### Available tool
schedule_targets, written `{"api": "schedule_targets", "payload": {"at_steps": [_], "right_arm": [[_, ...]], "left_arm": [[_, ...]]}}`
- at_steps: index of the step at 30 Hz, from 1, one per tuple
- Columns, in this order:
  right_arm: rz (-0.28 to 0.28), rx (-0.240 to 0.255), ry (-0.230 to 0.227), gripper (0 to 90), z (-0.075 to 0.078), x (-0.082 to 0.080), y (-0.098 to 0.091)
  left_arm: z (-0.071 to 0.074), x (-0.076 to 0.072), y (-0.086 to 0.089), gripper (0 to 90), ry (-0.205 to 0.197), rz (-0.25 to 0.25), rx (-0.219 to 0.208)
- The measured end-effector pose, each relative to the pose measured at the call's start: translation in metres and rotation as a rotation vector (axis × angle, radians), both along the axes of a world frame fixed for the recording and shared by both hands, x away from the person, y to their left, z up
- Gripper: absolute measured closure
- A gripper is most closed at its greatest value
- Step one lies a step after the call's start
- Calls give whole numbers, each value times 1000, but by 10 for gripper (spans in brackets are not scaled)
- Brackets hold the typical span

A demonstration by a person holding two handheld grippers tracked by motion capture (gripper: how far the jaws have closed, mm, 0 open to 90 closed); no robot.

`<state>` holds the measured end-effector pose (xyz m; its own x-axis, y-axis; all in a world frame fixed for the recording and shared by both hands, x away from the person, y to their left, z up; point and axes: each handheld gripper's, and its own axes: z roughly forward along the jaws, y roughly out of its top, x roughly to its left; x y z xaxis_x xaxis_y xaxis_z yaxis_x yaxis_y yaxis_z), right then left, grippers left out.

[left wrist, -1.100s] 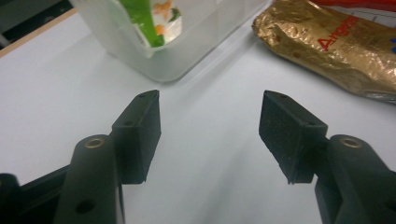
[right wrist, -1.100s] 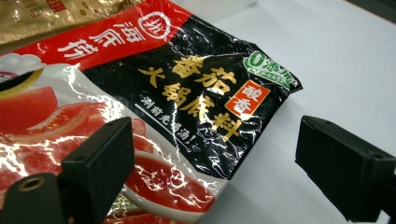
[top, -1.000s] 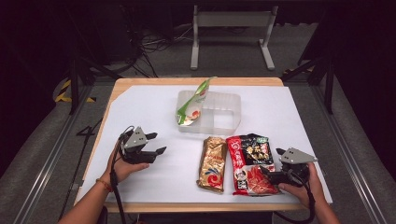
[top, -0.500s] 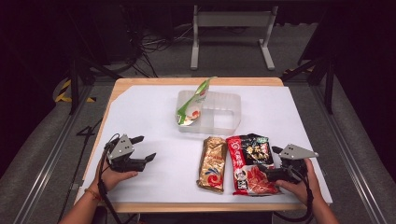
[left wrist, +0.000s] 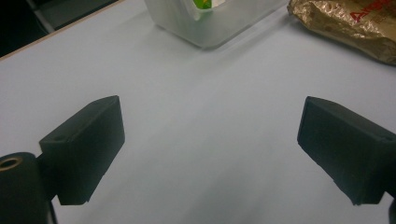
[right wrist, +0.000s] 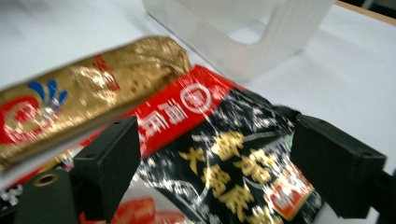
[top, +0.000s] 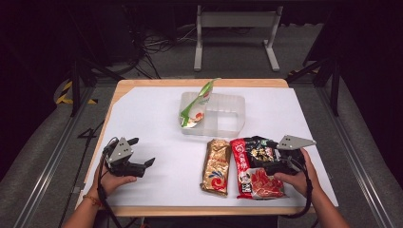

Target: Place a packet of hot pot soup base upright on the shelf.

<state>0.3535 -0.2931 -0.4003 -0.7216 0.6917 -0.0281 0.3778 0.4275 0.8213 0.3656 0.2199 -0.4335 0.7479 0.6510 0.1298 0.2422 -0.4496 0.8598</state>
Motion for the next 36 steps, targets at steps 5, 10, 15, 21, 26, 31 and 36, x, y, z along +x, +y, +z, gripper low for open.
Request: {"api": "schedule_targets", "payload": {"at_steps": [5,10,15,21,26,31,36], "right_arm": [[46,-3,24,213,1,10,18],[89,7,53,274,-1,20,33],[120,-17,90,292,-3,33,51],[154,-26,152,299,-7,50,71],[157,-40,200,303,-13,61,85],[163,-70,212,299,-14,67,98],[162,-110,225,272,-19,73,111]], "left_arm": [[-2,0,-4,84,17,-21,0],[-2,0,-5,84,20,-21,6],[-2,0,-6,85,19,-29,10],[-2,0,-7,85,23,-35,6],[-2,-1,-7,89,21,-44,9],[-3,-1,-9,90,24,-53,22],[-3,-1,-9,91,25,-59,24]]}}
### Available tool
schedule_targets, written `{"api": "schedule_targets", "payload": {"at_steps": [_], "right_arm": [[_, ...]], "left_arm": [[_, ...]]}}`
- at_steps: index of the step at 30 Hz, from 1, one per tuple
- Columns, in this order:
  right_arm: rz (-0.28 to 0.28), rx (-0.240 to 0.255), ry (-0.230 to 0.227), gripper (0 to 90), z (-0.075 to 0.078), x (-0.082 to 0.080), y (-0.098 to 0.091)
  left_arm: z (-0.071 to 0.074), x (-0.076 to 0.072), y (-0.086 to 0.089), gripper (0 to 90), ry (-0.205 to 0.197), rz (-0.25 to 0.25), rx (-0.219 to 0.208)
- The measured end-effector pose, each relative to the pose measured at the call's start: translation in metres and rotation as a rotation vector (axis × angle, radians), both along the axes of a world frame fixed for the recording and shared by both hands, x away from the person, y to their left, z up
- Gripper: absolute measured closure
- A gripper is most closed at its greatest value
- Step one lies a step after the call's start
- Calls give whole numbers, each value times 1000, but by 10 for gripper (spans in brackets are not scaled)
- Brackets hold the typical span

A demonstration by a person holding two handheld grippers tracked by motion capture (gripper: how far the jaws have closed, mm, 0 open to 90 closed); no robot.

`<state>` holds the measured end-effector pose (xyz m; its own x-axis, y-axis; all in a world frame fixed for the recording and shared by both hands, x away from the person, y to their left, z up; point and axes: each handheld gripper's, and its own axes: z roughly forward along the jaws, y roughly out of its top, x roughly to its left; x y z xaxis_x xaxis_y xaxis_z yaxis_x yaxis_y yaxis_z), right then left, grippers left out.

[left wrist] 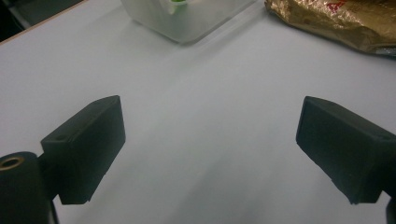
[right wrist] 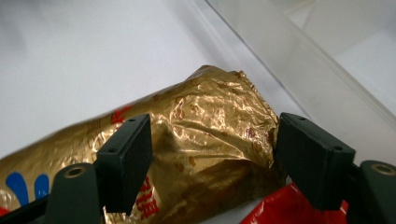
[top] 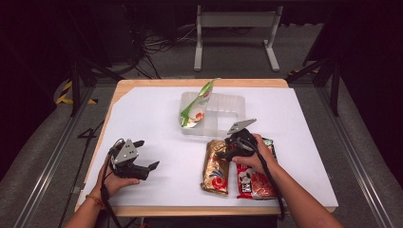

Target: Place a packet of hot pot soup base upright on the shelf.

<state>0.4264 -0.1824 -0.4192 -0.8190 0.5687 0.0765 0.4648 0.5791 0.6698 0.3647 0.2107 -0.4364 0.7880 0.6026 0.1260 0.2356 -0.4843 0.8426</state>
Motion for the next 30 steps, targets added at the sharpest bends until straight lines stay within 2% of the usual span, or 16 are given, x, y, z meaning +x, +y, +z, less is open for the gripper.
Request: {"api": "schedule_targets", "payload": {"at_steps": [3,4,5,7,10,16,19,23,28,30], "right_arm": [[1,3,4,265,-1,2,2],[9,-4,25,227,-2,4,4],[9,-4,25,227,-2,4,4],[13,-14,68,207,-2,7,7],[29,-42,92,189,-1,12,11],[38,-30,164,153,-6,22,17],[44,-62,160,134,-7,22,24],[52,-54,179,179,-8,23,23],[23,2,210,369,-7,26,13],[18,20,216,412,-7,26,10]], "left_arm": [[0,0,0,92,1,-1,0],[0,0,-1,93,3,-2,1],[-1,0,-1,93,4,-5,3],[-1,0,-2,93,7,-11,7],[-1,0,-4,93,9,-20,12],[-2,0,-4,94,14,-25,12],[-2,1,-4,95,18,-30,12],[-3,1,-5,95,21,-34,12],[-3,1,-5,95,25,-35,15],[-3,1,-5,95,29,-37,17]]}}
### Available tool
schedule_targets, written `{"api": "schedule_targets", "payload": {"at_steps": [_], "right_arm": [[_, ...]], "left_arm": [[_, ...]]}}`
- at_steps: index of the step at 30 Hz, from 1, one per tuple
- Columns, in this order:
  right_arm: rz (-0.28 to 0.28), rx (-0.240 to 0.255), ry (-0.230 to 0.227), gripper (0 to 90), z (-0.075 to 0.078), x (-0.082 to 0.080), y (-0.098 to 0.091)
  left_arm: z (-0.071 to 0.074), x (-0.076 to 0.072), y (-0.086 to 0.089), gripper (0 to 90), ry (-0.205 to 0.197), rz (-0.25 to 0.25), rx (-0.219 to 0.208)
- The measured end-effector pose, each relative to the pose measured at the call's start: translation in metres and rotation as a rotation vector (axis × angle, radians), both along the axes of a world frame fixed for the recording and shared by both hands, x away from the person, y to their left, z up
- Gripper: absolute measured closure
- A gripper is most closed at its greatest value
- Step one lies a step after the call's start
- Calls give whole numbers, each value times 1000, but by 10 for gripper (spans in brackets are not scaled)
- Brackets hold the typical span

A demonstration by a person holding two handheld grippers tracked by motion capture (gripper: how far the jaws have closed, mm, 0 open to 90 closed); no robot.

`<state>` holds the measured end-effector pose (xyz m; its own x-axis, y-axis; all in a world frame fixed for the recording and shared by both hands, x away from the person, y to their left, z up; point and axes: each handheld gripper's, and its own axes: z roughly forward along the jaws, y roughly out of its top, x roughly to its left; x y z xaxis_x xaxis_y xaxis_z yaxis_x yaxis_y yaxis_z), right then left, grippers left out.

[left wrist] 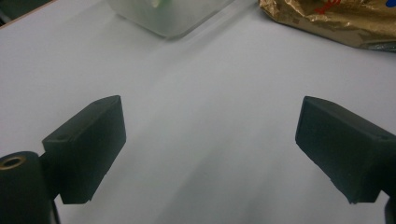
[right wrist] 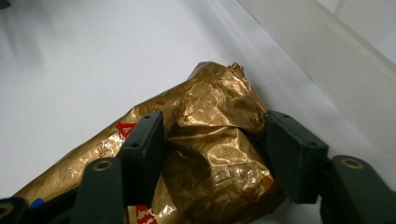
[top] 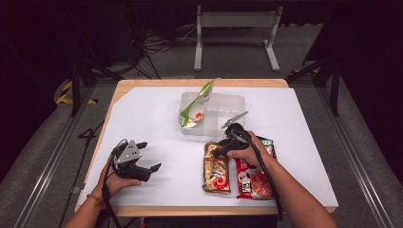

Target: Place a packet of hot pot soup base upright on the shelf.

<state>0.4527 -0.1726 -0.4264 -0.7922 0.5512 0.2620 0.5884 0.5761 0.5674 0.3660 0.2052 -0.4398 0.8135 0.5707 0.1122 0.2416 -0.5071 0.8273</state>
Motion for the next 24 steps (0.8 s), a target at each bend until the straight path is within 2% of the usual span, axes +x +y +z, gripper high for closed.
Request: {"api": "schedule_targets", "payload": {"at_steps": [5,6,7,9,10,14,18,21,22,24], "right_arm": [[-5,33,0,544,0,0,-7],[-9,38,-10,611,1,-1,-9],[-14,47,-22,720,2,-1,-11],[-7,43,-41,807,3,-2,-14],[-5,46,-40,893,2,-3,-14],[5,47,-71,900,4,-8,-14],[-5,76,-103,900,10,-12,-18],[-7,101,-144,900,21,-18,-20],[-7,101,-144,900,21,-18,-20],[-1,121,-203,900,37,-27,-21]], "left_arm": [[0,1,0,96,2,-4,3],[-1,1,0,97,4,-3,3],[-1,1,0,97,5,-2,3],[-1,1,0,97,7,-5,3],[-1,1,0,97,8,-6,6],[-1,1,1,97,7,-2,2],[0,1,2,114,6,-3,-1],[1,1,3,109,5,0,-16],[1,1,3,107,5,0,-16],[2,1,4,105,4,6,-28]]}}
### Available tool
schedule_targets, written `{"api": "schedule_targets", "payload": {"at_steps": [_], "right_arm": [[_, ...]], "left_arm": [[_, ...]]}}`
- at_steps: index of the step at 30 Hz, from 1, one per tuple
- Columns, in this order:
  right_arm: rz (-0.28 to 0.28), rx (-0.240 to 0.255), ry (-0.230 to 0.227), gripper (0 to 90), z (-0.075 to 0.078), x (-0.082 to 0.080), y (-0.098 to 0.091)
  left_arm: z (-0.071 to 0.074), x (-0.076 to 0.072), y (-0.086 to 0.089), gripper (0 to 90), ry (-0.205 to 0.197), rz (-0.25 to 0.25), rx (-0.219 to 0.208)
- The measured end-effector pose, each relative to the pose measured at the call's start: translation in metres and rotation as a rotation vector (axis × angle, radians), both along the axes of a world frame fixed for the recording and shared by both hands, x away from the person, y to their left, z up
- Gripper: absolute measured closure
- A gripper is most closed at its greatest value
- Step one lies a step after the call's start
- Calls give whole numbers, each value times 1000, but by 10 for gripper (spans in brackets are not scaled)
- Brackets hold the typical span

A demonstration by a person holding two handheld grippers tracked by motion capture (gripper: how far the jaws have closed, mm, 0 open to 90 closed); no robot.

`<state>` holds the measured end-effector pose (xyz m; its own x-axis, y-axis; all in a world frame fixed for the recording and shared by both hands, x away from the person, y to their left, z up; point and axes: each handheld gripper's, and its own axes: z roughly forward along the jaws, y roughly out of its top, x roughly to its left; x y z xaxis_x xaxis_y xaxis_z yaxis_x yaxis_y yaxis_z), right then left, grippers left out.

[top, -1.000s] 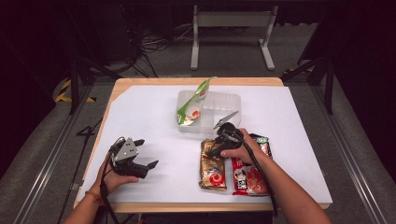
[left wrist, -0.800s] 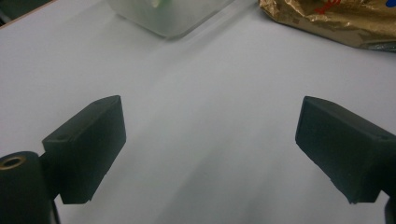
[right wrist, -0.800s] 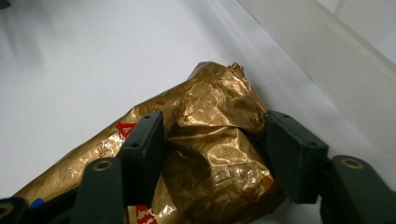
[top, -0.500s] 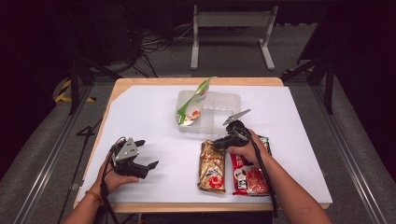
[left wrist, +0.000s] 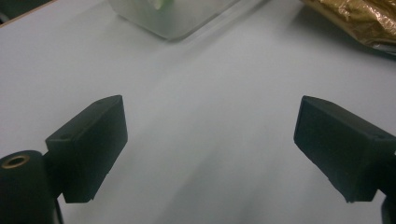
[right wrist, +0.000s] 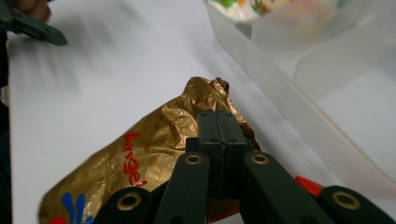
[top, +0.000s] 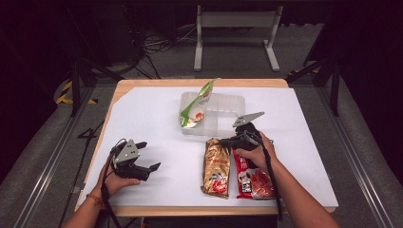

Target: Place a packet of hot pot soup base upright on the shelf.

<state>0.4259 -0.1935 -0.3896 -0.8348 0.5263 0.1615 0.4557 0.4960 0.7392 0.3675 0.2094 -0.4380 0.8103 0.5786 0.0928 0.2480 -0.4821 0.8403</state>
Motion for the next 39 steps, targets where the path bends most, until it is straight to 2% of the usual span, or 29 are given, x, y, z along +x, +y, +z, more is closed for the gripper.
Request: {"api": "schedule_targets", "payload": {"at_steps": [1,7,10,11,12,17,20,22,26,28,29,30,31,32,34,35,36,39], "right_arm": [[0,0,0,900,0,0,0],[-23,50,-68,900,27,-12,-5],[-32,77,-107,900,41,-17,-8],[-32,77,-107,900,41,-17,-8],[-34,87,-122,900,48,-19,-8],[-19,129,-163,900,69,-27,-10],[-13,159,-190,900,81,-32,-11],[-10,144,-198,900,84,-33,-10],[-50,103,-178,900,76,-23,-12],[-65,66,-147,900,65,-16,-11],[-65,66,-147,900,65,-16,-11],[-70,-3,-109,900,43,-8,-6],[-70,-3,-109,900,43,-8,-6],[-71,-31,-97,900,35,-5,-4],[-115,-79,-103,882,22,1,-5],[-126,-68,-95,796,19,3,-7],[-139,-48,-79,768,15,5,-11],[-170,-43,-78,671,10,5,-21]], "left_arm": [[0,0,0,104,0,0,0],[1,0,0,103,1,1,-1],[1,0,1,103,4,3,-17],[1,0,1,101,4,3,-17],[1,0,2,101,4,5,-18],[2,0,3,100,0,9,-26],[3,1,4,97,10,11,-44],[3,1,4,97,10,13,-46],[2,1,4,97,14,8,-38],[2,2,4,97,15,5,-38],[2,2,4,97,15,5,-38],[1,2,3,97,14,3,-33],[1,2,3,97,14,3,-33],[1,2,3,97,13,2,-30],[2,1,3,97,10,1,-31],[2,1,4,97,7,0,-31],[2,0,4,98,10,3,-34],[1,2,5,98,16,1,-35]]}}
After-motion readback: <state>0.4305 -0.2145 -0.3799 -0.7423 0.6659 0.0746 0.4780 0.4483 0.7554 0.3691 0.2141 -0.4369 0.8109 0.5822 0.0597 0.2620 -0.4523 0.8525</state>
